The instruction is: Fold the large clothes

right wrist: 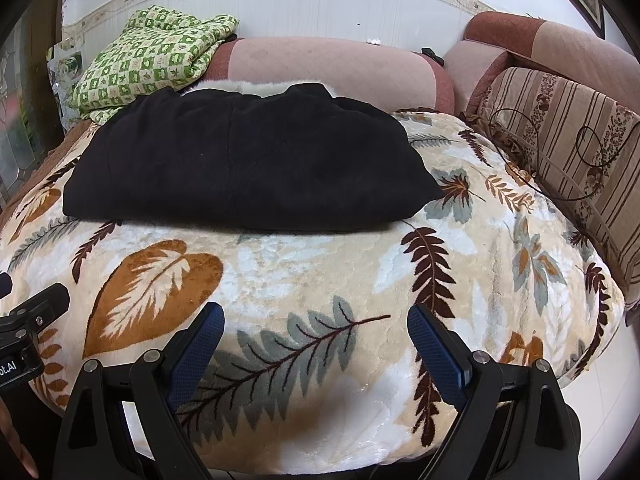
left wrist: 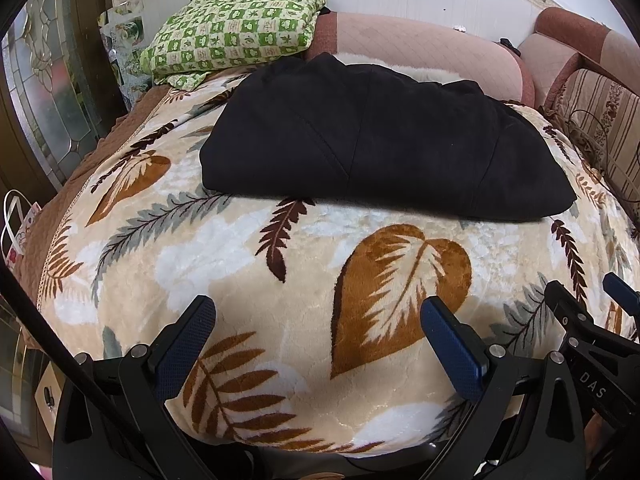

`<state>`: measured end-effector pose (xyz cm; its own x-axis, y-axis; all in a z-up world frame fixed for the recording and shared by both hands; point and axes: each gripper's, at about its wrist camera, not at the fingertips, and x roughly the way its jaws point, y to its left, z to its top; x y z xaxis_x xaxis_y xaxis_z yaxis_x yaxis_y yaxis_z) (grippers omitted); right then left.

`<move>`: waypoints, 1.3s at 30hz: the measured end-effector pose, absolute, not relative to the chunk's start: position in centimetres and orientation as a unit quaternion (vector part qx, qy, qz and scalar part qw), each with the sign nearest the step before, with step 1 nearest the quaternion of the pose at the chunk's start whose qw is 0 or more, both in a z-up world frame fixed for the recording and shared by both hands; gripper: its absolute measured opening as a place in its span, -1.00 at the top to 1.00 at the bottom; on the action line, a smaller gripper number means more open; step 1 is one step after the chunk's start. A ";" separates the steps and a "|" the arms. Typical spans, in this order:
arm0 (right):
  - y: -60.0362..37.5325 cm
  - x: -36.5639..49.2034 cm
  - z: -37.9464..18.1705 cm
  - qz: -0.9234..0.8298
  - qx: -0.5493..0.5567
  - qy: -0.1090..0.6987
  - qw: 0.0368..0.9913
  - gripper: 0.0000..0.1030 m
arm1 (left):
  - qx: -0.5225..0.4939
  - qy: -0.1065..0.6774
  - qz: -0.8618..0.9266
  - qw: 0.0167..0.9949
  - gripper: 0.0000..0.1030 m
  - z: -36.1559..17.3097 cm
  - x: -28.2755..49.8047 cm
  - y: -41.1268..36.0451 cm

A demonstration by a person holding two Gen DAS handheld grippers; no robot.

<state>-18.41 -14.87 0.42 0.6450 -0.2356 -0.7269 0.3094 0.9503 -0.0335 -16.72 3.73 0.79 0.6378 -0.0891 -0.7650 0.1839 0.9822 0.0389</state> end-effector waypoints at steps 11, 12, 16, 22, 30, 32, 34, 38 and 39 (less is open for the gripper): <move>-14.8 -18.4 0.8 -0.148 0.043 0.386 0.909 -0.84 | 0.055 0.421 -0.075 0.902 -0.98 0.4 -16.8 4.1; -14.8 -18.4 0.7 -0.148 0.043 0.387 0.909 -0.84 | 0.055 0.421 -0.075 0.902 -0.98 0.5 -16.7 4.0; -14.9 -18.3 0.6 -0.147 0.043 0.390 0.908 -0.84 | 0.055 0.421 -0.075 0.902 -0.98 0.5 -16.7 4.0; -14.8 -18.4 0.5 -0.147 0.043 0.387 0.909 -0.84 | 0.055 0.421 -0.075 0.902 -0.98 0.5 -16.7 4.0; -14.5 -18.3 0.7 -0.142 0.041 0.382 0.912 -0.84 | 0.055 0.423 -0.075 0.901 -0.98 0.3 -16.7 4.1; -14.5 -18.3 0.8 -0.142 0.041 0.381 0.913 -0.84 | 0.055 0.424 -0.075 0.901 -0.98 0.2 -16.8 4.2; -14.4 -18.2 0.9 -0.141 0.040 0.381 0.913 -0.84 | 0.054 0.425 -0.076 0.900 -0.98 0.1 -16.7 4.2; -14.2 -17.9 1.0 -0.136 0.039 0.381 0.914 -0.84 | 0.054 0.427 -0.077 0.899 -0.98 -0.1 -16.7 4.4; -14.2 -17.7 1.1 -0.134 0.039 0.381 0.914 -0.84 | 0.054 0.428 -0.076 0.899 -0.98 -0.1 -16.7 4.3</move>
<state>-17.70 -14.20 1.08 0.6734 -0.2155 -0.7072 0.2751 0.9609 -0.0309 -16.67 4.34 -0.08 0.6228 -0.0915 -0.7770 0.1832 0.9826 0.0310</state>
